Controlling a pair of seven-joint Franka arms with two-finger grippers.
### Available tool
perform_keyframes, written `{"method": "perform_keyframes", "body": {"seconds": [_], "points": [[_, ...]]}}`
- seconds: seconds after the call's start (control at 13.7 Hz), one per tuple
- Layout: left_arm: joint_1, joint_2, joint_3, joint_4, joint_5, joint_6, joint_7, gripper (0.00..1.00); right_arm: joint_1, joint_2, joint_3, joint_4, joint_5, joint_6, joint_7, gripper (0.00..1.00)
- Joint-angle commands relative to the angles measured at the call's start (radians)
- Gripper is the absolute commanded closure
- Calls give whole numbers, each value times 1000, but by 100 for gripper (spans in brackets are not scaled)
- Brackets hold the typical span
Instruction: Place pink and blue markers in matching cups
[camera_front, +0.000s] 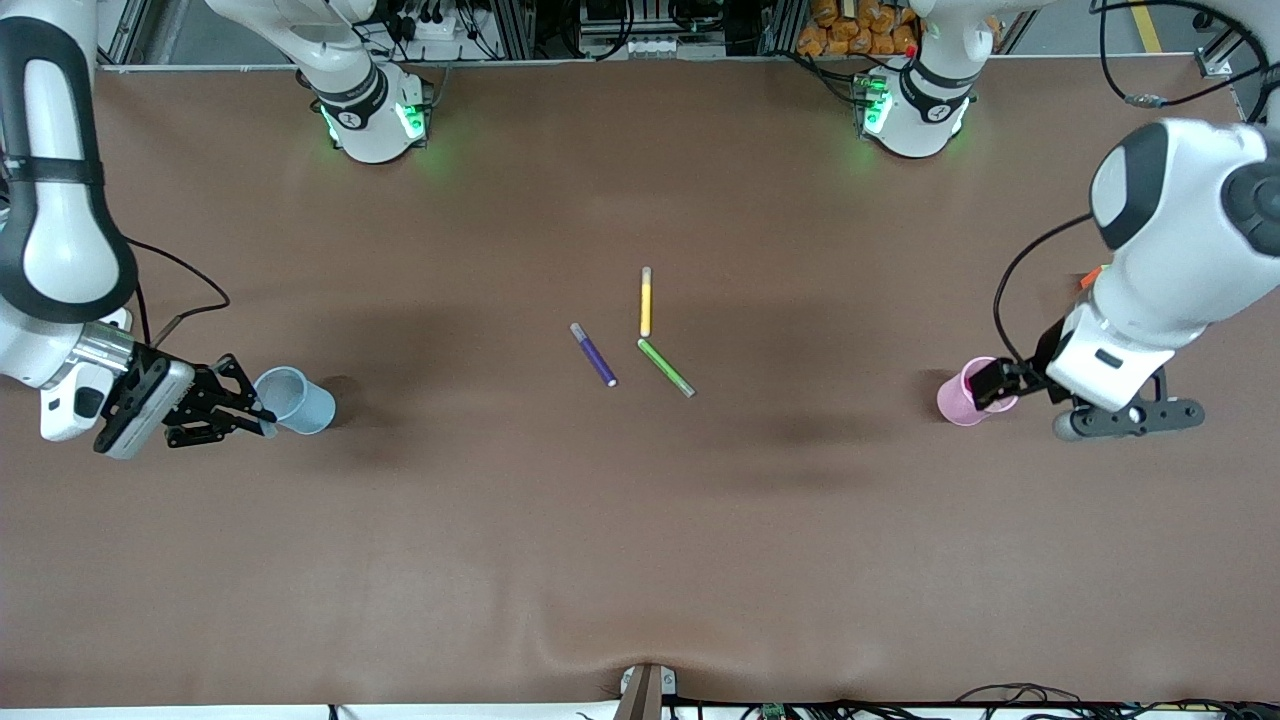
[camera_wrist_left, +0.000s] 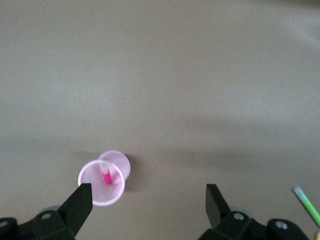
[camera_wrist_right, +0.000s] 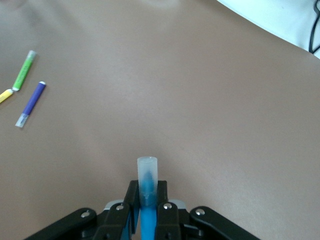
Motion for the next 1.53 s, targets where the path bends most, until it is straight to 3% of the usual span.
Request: {"method": "perform_keyframes", "body": {"seconds": [0.0, 0.29, 0.44, 0.73, 1.38, 1.46], "points": [[-40, -83, 15, -7, -36, -93, 12, 0, -68, -24, 19, -36, 125, -49, -181, 100], [-164, -150, 189, -8, -140, -199, 15, 0, -131, -17, 19, -38, 257, -178, -356, 100], [-201, -187, 240, -10, -139, -242, 38, 0, -164, -14, 19, -65, 333, -228, -419, 100], [-244, -244, 363, -13, -131, -324, 170, 0, -174, 23, 17, -85, 357, -275, -459, 100], [-229, -377, 385, -27, -58, -491, 285, 0, -201, 94, 14, -95, 357, -249, -562, 100], [-230, -394, 400, -37, -58, -503, 290, 0, -201, 94, 14, -90, 357, -242, -567, 90]]}}
